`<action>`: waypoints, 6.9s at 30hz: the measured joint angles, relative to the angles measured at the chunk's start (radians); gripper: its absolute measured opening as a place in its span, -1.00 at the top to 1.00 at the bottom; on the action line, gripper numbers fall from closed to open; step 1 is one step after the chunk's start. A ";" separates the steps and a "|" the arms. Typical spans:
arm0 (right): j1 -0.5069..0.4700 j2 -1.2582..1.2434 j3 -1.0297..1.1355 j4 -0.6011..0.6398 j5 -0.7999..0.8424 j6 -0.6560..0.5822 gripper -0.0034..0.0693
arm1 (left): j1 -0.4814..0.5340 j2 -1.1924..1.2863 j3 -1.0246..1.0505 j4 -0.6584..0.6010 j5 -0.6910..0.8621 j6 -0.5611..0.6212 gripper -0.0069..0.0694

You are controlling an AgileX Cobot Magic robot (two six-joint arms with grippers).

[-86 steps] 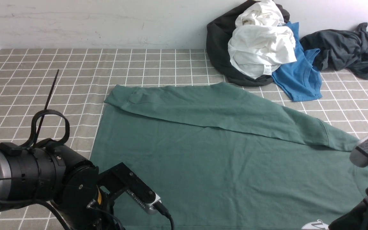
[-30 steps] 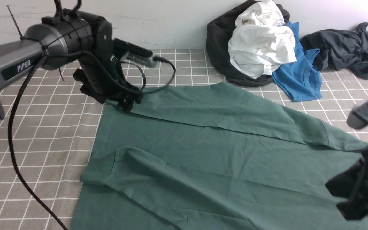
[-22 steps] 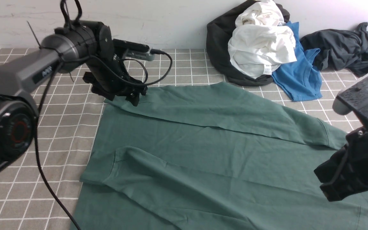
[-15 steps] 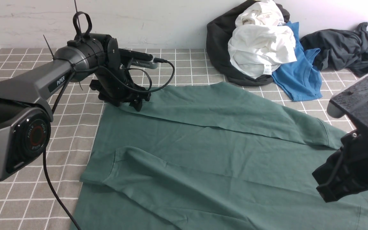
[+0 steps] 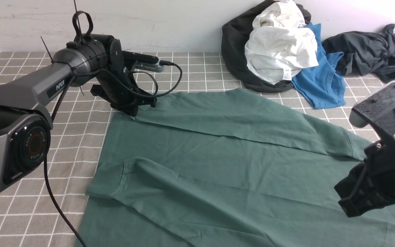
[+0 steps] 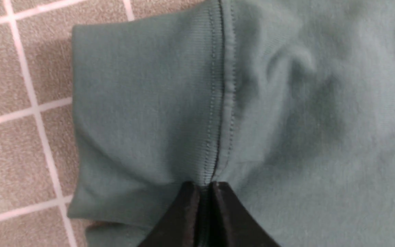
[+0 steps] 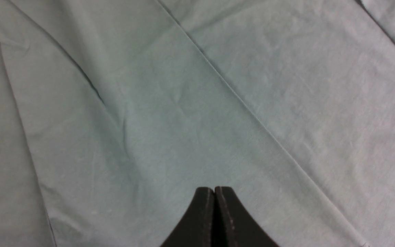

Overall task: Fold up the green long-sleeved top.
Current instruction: Use the left arm to clamp the cuff farthest from it, then use the left arm to drag and drop the cuff onto the cuff closest to the left arm, then use both arms simultaneously to clamp the lower edge of the clothing fabric, then use both arms to drag the lower edge of the fabric forward and fold it over the upper edge

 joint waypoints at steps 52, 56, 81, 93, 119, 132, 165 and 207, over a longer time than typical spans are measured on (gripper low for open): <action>0.000 -0.290 -0.003 0.174 0.296 -0.008 0.94 | -0.417 -1.068 1.320 -0.114 0.138 0.339 -0.37; 0.000 -0.316 -0.003 0.174 0.299 -0.020 0.94 | -0.591 -1.070 1.470 -0.103 0.075 0.498 -0.37; 0.000 -0.319 -0.003 0.196 0.300 -0.034 0.94 | -0.682 -1.080 1.620 0.069 -0.228 0.307 0.06; 0.012 -0.319 0.050 0.189 0.298 -0.157 0.92 | -0.642 -1.080 1.581 0.146 -0.097 0.222 0.81; 0.151 -0.196 0.620 -0.205 -0.279 -0.458 -0.49 | -0.461 -1.110 1.579 0.114 0.013 0.197 0.81; 0.160 -0.061 0.615 -0.197 -0.398 -0.478 -0.04 | -0.461 -1.110 1.579 0.113 0.013 0.196 0.81; -0.195 0.461 -0.359 -0.090 0.009 -0.475 0.90 | -0.093 -0.698 0.669 0.261 0.080 0.368 0.78; 0.029 0.980 -0.728 -0.031 -0.286 -0.019 0.13 | -0.036 -0.295 0.315 0.213 0.139 0.087 0.53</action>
